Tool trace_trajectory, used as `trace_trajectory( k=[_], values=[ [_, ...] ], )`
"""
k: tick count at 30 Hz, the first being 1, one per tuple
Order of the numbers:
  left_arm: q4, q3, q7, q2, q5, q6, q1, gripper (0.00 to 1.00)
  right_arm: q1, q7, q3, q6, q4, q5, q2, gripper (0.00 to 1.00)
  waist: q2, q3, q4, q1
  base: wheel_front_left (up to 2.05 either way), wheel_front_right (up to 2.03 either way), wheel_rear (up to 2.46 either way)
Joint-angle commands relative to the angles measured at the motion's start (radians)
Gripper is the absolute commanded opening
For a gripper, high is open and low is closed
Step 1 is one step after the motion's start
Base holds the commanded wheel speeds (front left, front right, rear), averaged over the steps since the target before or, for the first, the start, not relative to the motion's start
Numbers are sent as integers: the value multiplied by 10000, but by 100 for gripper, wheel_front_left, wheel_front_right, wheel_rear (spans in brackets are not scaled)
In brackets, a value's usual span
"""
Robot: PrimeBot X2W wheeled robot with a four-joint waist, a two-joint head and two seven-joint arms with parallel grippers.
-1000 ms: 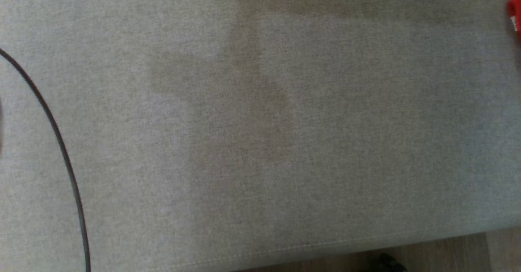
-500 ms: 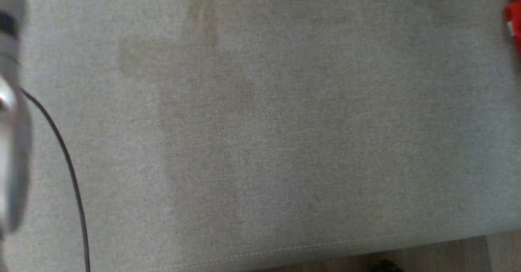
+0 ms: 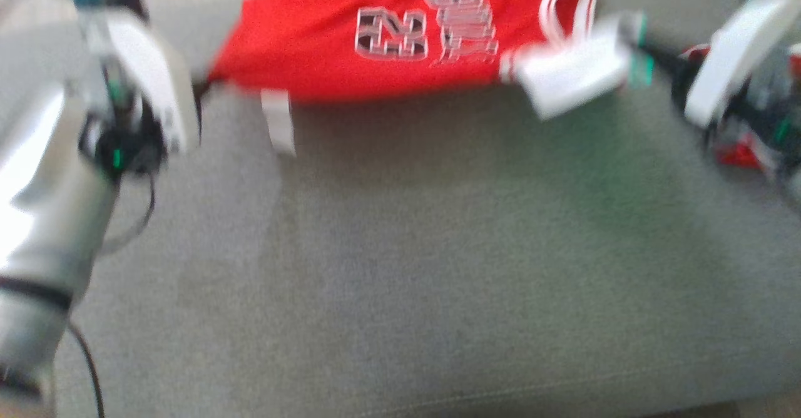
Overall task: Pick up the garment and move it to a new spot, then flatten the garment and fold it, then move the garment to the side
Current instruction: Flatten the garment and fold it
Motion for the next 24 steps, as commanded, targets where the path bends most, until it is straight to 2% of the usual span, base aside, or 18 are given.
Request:
trace_trajectory(
  k=[1,5,9,17,18,24],
  values=[
    [-680,171,365,828,-298,-58,57,0,403,319,70,-7,-306,152,-406,0,-1,-991,-160,1,0,0,0],
    [-2061,-175,1448,1735,-1044,-58,1620,0,1701,1408,638,-7,-874,421,-1045,0,-1,-1590,-230,1,0,0,0],
    [-3593,-352,2364,2582,-1545,67,2955,0,2821,2308,1100,-7,-2032,632,-1936,0,-1,-1930,-247,1,0,0,0],
    [-7270,-641,4143,4218,-2593,1154,5165,0,4602,3619,1744,-7,-4901,1247,-4234,0,-1,-2088,-145,1,0,0,0],
    [-8004,-669,4457,4567,-2803,1418,5508,0,4834,3793,1830,-7,-5520,1410,-4752,0,-1,-2044,-113,1,0,0,0],
    [-9125,-568,4880,5093,-3038,1894,5713,0,4914,3888,1831,-7,-6482,1768,-5642,0,-1,-1797,-28,1,0,0,0]
  ],
)
